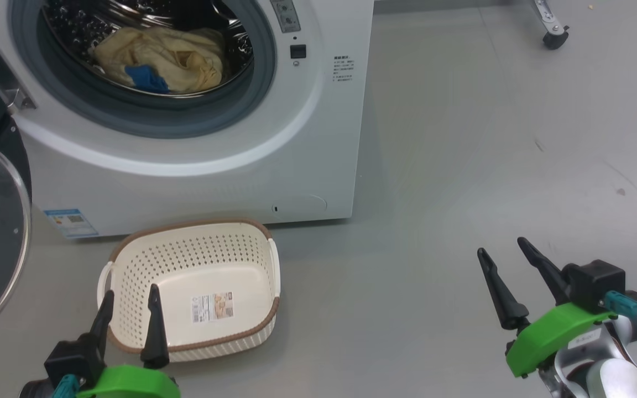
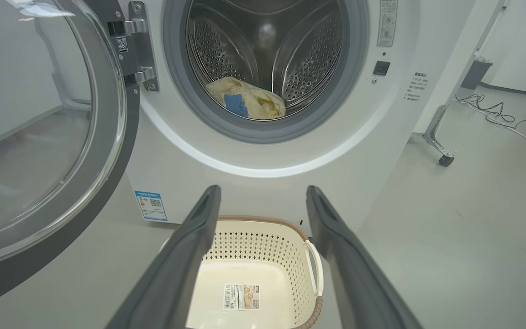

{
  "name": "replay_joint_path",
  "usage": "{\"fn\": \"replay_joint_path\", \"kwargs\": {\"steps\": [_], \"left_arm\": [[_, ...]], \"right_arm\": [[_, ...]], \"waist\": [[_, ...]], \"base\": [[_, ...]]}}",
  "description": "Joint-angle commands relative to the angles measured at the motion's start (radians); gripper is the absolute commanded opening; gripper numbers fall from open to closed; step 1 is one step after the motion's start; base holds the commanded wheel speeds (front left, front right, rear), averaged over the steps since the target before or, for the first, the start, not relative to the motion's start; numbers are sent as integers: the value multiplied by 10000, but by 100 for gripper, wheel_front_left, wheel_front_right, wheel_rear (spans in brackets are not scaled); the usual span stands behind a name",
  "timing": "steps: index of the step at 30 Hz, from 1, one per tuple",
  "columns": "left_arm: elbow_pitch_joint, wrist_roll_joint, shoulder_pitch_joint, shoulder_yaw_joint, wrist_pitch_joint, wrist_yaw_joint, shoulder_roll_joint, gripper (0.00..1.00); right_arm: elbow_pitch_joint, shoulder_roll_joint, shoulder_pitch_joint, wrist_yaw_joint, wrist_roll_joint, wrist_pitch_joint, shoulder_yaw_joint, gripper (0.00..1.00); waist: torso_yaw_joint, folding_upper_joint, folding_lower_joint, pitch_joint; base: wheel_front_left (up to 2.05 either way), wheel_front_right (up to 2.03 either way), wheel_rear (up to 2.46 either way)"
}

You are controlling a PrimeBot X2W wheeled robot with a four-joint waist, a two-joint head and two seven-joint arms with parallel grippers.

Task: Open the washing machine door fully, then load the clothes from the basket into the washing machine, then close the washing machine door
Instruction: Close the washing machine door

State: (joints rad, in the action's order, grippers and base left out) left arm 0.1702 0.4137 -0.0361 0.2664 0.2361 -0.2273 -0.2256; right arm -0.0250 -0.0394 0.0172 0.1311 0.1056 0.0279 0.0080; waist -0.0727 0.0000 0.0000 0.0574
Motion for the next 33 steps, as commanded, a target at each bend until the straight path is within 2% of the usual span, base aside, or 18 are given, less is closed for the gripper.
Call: {"fn": "replay_joint_path", "kwargs": {"steps": [1, 7, 11, 25, 33], "left_arm": [[-264, -55, -358, -299, 13, 84, -285, 100], [-449, 120, -420, -305, 103, 367, -237, 100], [-543, 69, -423, -379, 168, 396, -251, 100], [-563, -68, -404, -443, 232, 424, -244, 100], [-545, -127, -411, -461, 243, 429, -222, 100]], "right_arm": [[325, -108, -189, -4, 77, -52, 192, 100], [316, -108, -219, -4, 54, -68, 149, 100], [299, -108, -238, -4, 58, -76, 155, 100], [232, -108, -254, -4, 55, -120, 129, 100], [252, -108, -178, -4, 16, -117, -20, 100]], "waist": [[13, 0, 0, 29], [76, 0, 0, 84], [91, 0, 0, 77], [179, 0, 0, 69], [484, 0, 0, 50]], "base": [[-187, 187, 0], [-139, 139, 0], [-71, 71, 0], [-5, 5, 0], [0, 0, 0]]}}
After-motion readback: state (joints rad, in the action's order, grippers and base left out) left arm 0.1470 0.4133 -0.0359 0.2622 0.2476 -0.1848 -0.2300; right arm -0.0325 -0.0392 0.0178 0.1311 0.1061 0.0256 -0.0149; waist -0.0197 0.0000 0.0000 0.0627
